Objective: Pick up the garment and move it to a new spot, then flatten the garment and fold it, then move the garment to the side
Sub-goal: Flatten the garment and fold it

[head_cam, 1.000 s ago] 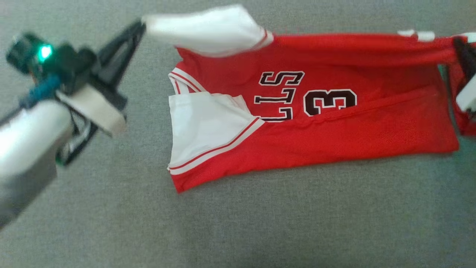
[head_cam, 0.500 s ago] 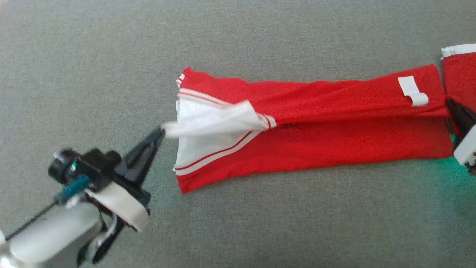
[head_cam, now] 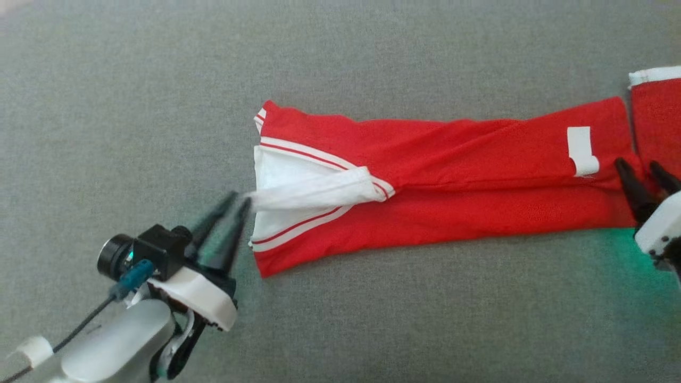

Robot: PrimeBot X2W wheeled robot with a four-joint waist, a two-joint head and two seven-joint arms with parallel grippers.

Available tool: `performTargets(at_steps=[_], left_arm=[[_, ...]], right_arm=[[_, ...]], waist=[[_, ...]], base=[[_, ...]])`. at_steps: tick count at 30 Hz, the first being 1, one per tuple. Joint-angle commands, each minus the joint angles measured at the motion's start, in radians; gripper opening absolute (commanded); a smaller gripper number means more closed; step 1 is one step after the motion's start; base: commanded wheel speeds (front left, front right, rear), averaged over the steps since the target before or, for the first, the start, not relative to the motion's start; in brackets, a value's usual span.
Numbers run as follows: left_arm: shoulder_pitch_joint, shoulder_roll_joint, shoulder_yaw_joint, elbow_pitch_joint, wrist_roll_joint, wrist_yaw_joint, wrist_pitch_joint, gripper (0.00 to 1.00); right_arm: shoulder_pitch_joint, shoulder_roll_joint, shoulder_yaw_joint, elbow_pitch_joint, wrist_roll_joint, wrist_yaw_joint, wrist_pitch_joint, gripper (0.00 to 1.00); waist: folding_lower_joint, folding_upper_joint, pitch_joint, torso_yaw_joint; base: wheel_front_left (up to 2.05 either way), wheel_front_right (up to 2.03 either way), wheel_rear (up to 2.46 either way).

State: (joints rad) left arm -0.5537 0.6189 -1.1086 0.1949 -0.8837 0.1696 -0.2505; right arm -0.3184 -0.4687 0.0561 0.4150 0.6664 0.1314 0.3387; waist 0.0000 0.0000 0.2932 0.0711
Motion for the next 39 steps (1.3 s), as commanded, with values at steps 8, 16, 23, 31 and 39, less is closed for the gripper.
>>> performTargets(at_steps=[8, 16, 23, 31, 39], left_arm=[[0.153, -0.13, 0.287, -0.017, 0.188, 0.116, -0.011, 1.0], [0.341, -0.291, 0.437, -0.079, 0.429, 0.182, -0.011, 1.0], [0.438, -0.362, 0.447, -0.157, 0.575, 0.188, -0.011, 1.0], [0.483, -0.398, 0.437, -0.2, 0.656, 0.182, -0.011, 1.0], [0.49, -0.418, 0.454, -0.208, 0.708, 0.178, -0.011, 1.0]], right_arm=[[0.136, 0.097, -0.11, -0.123, -0.075, -0.001, -0.092, 1.0], [0.21, 0.26, -0.274, -0.16, -0.219, -0.001, -0.12, 1.0], [0.188, 0.311, -0.373, -0.087, -0.243, -0.001, -0.091, 1.0], [0.107, 0.295, -0.527, 0.048, -0.308, -0.001, -0.051, 1.0], [0.029, 0.293, -0.611, 0.176, -0.374, -0.001, 0.019, 1.0]], waist=[[0.0, 0.0, -0.088, 0.001], [0.0, 0.0, -0.163, 0.054], [0.0, 0.0, -0.189, 0.129], [0.0, 0.0, -0.173, 0.189], [0.0, 0.0, -0.149, 0.213]], base=[[0.0, 0.0, 0.0], [0.0, 0.0, 0.0], [0.0, 0.0, 0.0], [0.0, 0.0, 0.0], [0.0, 0.0, 0.0]])
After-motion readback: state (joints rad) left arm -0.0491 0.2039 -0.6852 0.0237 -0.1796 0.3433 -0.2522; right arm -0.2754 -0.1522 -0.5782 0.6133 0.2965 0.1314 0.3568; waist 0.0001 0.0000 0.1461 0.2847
